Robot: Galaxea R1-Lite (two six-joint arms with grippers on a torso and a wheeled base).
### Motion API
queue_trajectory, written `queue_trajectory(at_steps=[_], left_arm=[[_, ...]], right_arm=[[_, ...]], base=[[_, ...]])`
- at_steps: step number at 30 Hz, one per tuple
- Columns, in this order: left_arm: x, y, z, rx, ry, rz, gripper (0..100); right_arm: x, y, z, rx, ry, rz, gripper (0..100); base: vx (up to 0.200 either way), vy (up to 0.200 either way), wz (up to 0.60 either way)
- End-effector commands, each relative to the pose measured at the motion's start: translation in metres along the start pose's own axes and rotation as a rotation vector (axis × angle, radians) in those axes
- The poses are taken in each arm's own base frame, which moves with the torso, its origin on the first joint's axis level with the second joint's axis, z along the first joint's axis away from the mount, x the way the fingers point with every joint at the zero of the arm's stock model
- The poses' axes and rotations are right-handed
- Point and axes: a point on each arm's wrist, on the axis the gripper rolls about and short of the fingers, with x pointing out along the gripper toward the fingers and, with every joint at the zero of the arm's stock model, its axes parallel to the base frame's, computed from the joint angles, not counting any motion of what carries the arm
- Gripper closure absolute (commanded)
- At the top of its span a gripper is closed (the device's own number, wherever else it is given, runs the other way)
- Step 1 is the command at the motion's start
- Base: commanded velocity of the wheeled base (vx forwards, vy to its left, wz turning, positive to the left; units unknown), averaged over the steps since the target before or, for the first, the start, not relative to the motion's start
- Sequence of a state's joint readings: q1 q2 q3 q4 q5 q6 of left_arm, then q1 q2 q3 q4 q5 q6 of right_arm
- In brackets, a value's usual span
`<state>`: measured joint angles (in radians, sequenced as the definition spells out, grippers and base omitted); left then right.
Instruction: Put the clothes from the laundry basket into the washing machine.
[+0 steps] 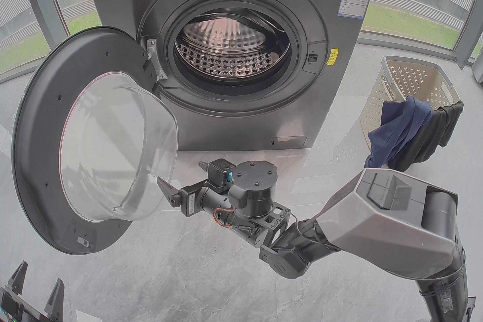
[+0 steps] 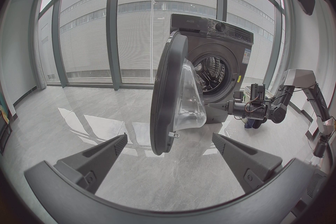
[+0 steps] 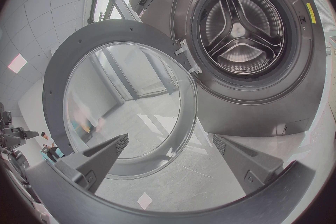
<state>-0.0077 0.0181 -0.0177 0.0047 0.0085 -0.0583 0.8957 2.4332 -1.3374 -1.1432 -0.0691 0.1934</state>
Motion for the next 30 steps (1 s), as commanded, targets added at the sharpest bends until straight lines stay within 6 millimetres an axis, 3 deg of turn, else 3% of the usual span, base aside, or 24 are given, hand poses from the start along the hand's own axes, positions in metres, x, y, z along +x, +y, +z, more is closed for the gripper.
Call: queue_trajectory(at_steps=[1,6,7,13,19,26,30], left_arm=[[0.0,0.0,-0.005,-0.002,0.001,-0.001,0],[0.0,0.0,-0.005,-0.002,0.001,0.001,0],[0.0,0.0,-0.005,-0.002,0.001,-0.001,0],[0.0,0.0,-0.005,-0.002,0.001,0.001,0],[0.0,0.0,-0.005,-0.002,0.001,0.001,0],[0.0,0.0,-0.005,-0.002,0.001,0.001,0],[0.0,0.0,-0.005,-0.002,0.001,0.001,0]], right_arm=[[0.017,0.002,-0.007,-0.001,0.01,0.003,0],[0.031,0.012,-0.019,-0.003,0.035,0.018,0],[0.039,0.024,-0.02,0.001,0.022,0.043,0],[0.064,0.045,-0.022,0.009,-0.015,0.075,0],[0.073,0.046,-0.012,0.011,-0.039,0.067,0],[0.072,0.031,-0.006,0.006,-0.044,0.01,0],[0.06,0.025,0.023,0.002,-0.053,-0.011,0]], base=[[0.0,0.0,0.0],[0.0,0.0,0.0],[0.0,0.0,0.0],[0.0,0.0,0.0],[0.0,0.0,0.0],[0.0,0.0,0.0],[0.0,0.0,0.0]])
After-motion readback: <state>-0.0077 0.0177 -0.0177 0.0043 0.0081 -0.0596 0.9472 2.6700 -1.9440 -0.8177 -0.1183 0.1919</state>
